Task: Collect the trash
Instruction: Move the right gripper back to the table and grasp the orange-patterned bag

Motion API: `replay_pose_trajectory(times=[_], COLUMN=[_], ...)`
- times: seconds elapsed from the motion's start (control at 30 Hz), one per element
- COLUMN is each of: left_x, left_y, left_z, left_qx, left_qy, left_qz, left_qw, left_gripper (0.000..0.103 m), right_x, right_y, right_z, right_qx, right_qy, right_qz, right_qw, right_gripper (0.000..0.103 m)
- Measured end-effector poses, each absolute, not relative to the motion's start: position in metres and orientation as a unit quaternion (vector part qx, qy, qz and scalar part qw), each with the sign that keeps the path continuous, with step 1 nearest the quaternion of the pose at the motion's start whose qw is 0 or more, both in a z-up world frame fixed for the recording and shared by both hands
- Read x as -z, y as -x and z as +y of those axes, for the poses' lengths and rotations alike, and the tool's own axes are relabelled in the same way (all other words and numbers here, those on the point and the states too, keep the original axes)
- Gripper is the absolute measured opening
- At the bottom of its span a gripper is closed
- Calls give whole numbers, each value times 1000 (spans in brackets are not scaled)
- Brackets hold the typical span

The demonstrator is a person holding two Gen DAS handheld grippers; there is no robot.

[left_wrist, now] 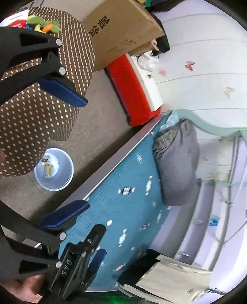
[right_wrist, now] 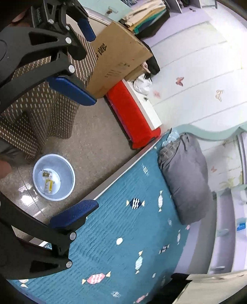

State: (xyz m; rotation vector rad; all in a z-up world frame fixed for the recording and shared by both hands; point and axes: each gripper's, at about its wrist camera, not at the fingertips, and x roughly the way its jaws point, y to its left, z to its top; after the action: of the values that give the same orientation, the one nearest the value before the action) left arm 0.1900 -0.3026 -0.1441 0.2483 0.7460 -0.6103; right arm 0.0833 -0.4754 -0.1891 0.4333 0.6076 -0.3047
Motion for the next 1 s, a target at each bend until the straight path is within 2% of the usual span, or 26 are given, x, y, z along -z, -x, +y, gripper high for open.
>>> replay_pose_trajectory(times=[0.23,0.57,1.0], left_x=[117,109,153], left_y=[-163,-146,-127], left_z=[-247,-159,-42], left_qx=[270,218,118], left_qy=[-104,-71,-35], left_qz=[322,310,342], left_qw=[901,923,932], left_gripper=[96,96,96], right_x=[160,132,173], right_y=[-78,-86,-121], right_z=[-422,-350,-245], right_qx=[113,59,-35], right_qy=[-188,-150,-107], right_qz=[288,280,356], right_qw=[932,946,928], right_gripper=[97,97,97])
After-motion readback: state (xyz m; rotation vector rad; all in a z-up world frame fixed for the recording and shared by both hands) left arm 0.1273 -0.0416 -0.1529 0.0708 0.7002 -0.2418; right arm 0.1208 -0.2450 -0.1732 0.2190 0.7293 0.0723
